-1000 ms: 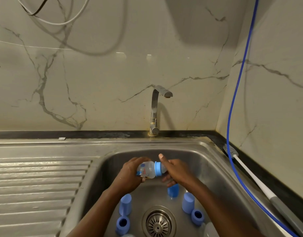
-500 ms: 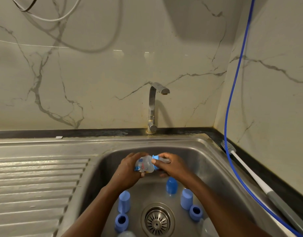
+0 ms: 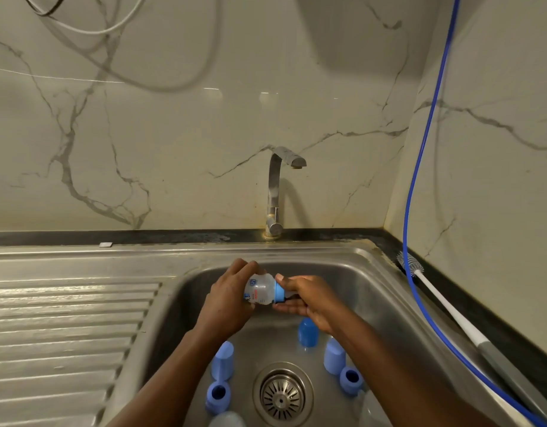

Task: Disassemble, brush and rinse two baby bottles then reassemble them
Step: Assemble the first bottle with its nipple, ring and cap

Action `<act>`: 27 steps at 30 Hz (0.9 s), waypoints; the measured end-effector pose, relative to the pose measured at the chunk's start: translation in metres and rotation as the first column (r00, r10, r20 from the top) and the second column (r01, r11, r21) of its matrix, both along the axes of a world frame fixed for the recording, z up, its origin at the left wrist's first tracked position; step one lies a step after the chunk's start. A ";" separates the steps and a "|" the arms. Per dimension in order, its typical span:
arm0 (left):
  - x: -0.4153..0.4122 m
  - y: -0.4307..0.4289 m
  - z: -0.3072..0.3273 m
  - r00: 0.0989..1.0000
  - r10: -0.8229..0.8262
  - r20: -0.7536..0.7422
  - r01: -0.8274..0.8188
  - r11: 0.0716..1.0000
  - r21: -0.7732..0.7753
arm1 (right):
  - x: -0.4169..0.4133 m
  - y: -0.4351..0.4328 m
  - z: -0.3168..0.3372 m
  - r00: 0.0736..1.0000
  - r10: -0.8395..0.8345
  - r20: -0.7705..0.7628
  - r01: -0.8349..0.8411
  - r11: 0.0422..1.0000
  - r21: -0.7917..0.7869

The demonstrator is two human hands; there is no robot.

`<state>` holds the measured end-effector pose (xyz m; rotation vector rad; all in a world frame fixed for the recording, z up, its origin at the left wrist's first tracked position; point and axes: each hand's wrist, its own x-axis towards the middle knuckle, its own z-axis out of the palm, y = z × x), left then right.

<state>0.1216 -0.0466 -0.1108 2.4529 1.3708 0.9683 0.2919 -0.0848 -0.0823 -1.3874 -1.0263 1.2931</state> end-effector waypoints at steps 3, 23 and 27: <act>-0.004 0.000 -0.009 0.999 0.037 0.025 -0.035 0.998 -0.045 | 0.014 0.008 -0.001 0.977 -0.011 0.214 0.011 1.000 0.000; -0.009 0.002 -0.015 0.987 0.136 0.081 -0.123 0.981 -0.147 | 0.036 0.034 -0.080 0.348 -0.018 0.937 -0.090 0.995 0.053; -0.012 0.000 -0.017 0.979 0.175 0.107 -0.156 0.974 -0.161 | 0.034 0.029 -0.054 0.352 -0.055 0.934 -0.112 0.989 0.101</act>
